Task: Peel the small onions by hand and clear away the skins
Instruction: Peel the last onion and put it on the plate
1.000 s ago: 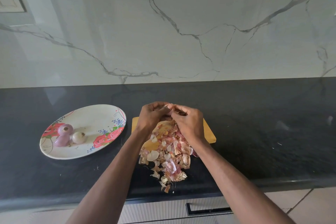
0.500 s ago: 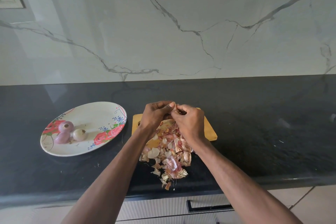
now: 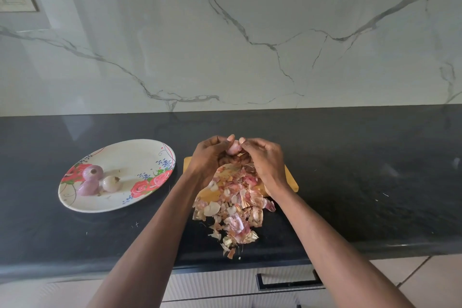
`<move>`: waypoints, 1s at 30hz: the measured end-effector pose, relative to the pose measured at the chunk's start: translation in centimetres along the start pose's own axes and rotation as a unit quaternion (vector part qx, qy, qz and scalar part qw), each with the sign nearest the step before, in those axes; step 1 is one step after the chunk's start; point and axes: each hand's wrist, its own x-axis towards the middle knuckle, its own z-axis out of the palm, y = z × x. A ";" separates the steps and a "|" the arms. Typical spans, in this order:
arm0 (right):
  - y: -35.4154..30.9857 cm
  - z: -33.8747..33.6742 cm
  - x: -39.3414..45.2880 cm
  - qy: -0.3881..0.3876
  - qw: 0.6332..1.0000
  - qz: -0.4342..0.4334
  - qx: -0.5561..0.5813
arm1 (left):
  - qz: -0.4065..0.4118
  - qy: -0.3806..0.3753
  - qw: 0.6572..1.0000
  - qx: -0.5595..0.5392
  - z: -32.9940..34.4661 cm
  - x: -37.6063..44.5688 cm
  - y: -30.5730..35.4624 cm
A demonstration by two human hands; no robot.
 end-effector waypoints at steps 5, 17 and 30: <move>0.0 -0.1 -0.1 -0.023 0.999 0.044 -0.011 | 0.041 -0.005 0.995 0.089 0.0 0.1 -0.9; 1.3 0.8 -0.3 0.015 0.997 -0.027 -0.064 | 0.063 -0.017 0.985 0.159 0.0 0.0 -0.9; 0.4 0.1 0.3 0.002 0.996 0.071 0.057 | 0.037 0.005 0.999 0.034 -0.7 0.5 -0.5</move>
